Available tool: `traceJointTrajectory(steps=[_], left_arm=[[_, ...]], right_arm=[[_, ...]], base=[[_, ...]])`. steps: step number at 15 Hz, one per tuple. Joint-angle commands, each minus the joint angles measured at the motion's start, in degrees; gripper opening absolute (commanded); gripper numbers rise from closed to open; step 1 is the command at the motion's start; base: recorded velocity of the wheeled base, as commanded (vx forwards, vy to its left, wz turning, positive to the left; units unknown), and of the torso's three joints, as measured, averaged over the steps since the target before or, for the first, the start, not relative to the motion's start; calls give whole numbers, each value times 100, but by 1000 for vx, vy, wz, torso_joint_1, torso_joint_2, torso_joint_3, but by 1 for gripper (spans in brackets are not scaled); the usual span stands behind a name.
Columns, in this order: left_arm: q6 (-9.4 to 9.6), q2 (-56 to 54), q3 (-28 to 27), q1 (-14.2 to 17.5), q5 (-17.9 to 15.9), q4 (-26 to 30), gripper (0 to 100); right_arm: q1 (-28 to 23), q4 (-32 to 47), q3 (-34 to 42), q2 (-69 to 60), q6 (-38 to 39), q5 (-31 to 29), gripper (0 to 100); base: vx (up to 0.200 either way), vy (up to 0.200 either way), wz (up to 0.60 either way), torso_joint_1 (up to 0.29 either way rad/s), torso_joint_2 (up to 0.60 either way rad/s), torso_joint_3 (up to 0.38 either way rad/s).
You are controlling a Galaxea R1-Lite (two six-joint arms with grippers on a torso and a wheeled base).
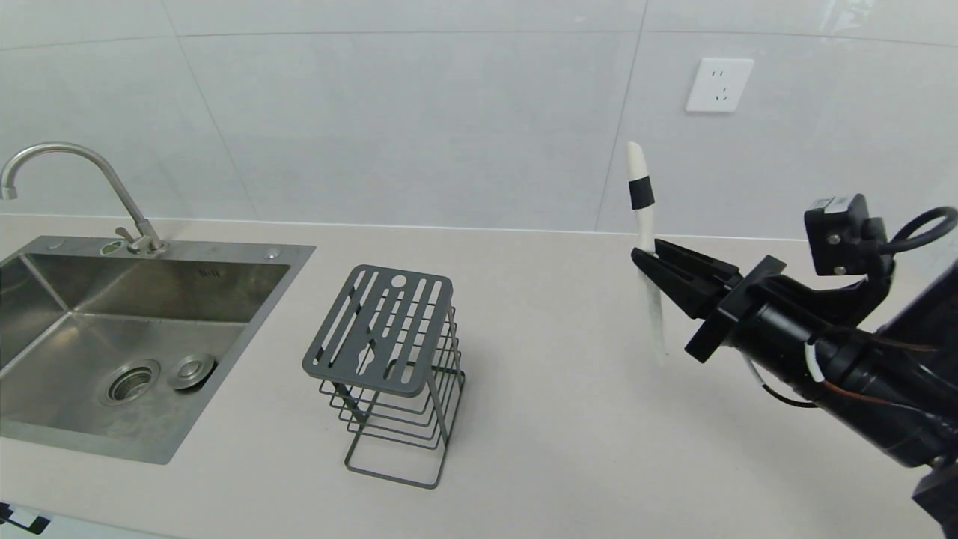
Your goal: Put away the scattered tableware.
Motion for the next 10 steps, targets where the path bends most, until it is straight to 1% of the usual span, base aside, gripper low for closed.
traceJointTrajectory(steps=[1,3,4,5,6,7,8,9,10], left_arm=[[2,9,-6,-4,-2,-1,100],[11,9,2,-4,-2,-1,100],[11,9,2,-4,-2,-1,100],[37,9,2,-4,-19,8,100],[160,9,2,5,-169,-1,100],[257,9,2,5,-265,-36,100],[266,9,2,5,-257,-273,100],[266,9,2,5,-239,-844,100],[371,9,2,14,-265,-1407,100]], right_arm=[[179,-592,73,1028,-4,236,0],[627,-592,-156,1160,-4,236,0],[733,-592,-103,1151,-4,236,0],[821,-592,222,1063,-4,236,0],[829,-592,495,720,-13,236,0],[865,-592,477,536,-13,236,0],[917,-592,477,325,-13,236,0],[917,-592,512,272,-13,236,0],[917,-592,495,246,-13,236,0]], base=[[0,0,0,0,0,0],[0,0,0,0,0,0],[0,0,0,0,0,0],[0,0,0,0,0,0],[0,0,0,0,0,0],[0,0,0,0,0,0],[0,0,0,0,0,0],[0,0,0,0,0,0],[0,0,0,0,0,0]])
